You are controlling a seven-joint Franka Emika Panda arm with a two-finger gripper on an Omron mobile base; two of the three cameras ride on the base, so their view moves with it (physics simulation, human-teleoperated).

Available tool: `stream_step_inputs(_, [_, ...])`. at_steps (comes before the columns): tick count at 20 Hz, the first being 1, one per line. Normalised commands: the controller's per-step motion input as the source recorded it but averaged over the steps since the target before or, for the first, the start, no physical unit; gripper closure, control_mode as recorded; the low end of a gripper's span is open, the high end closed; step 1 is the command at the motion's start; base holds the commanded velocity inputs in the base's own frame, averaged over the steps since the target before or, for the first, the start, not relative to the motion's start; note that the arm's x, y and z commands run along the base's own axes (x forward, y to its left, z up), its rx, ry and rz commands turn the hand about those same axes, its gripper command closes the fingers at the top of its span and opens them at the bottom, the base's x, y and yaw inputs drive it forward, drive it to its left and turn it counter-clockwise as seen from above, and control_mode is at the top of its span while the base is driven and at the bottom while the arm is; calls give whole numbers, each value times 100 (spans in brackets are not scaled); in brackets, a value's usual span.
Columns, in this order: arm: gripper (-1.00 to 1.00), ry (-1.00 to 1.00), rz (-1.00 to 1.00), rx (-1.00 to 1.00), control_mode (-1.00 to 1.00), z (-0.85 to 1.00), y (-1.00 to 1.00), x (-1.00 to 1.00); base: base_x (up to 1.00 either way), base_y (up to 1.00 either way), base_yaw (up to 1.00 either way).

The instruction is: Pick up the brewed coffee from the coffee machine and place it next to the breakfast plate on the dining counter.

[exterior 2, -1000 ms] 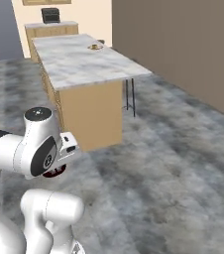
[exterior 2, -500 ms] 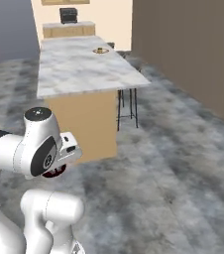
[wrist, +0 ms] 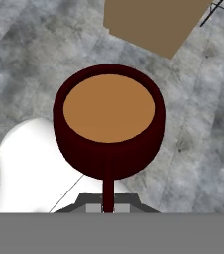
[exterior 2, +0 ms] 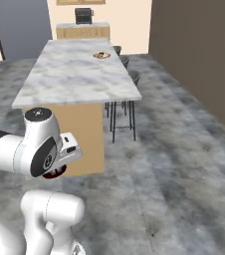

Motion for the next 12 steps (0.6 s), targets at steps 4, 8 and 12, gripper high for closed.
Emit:
stream_step_inputs(4, [100,0,0,0,100,0,0,0,100,-91,26])
stream_step_inputs(8, [100,0,0,0,100,0,0,0,100,-95,26])
stream_step_inputs(12, [100,0,0,0,100,0,0,0,100,-96,25])
